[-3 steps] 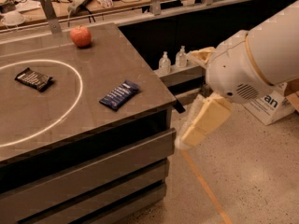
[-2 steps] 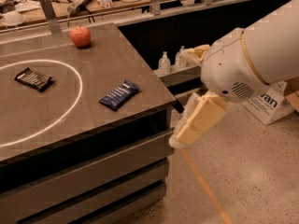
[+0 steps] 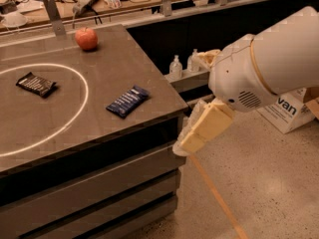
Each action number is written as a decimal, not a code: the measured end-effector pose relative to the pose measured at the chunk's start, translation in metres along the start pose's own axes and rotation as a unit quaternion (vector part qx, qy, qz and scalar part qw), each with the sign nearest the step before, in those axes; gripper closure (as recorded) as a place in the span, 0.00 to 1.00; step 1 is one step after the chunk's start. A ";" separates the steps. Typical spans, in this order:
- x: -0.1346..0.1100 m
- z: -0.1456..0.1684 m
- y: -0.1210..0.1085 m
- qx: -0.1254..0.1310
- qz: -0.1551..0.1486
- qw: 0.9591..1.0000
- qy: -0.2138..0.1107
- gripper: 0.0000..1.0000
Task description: Pick rxbar chocolate
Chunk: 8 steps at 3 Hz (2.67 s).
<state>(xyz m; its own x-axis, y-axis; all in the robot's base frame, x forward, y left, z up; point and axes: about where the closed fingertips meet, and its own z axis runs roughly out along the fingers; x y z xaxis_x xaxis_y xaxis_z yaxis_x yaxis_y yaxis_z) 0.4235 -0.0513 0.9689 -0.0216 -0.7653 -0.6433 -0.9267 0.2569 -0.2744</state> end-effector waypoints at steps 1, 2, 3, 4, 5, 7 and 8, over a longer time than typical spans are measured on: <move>-0.019 0.038 -0.034 0.041 0.030 0.997 -0.061 0.00; -0.039 0.070 -0.068 0.064 0.042 0.989 -0.127 0.00; -0.064 0.117 -0.089 0.065 0.048 0.981 -0.175 0.00; -0.089 0.170 -0.103 0.052 0.057 0.974 -0.213 0.00; -0.118 0.226 -0.117 0.034 0.053 0.971 -0.229 0.00; -0.150 0.268 -0.116 0.008 0.048 0.971 -0.232 0.00; -0.163 0.283 -0.101 0.001 0.066 0.968 -0.242 0.00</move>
Offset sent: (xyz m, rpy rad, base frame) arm 0.1491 0.0791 -0.0092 0.4336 -0.1761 -0.0957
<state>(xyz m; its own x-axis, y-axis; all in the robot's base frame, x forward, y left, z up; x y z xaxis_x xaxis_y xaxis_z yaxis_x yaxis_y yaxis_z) 0.6268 0.2143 0.8996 0.0392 -0.3593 -0.9324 -0.9273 0.3345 -0.1679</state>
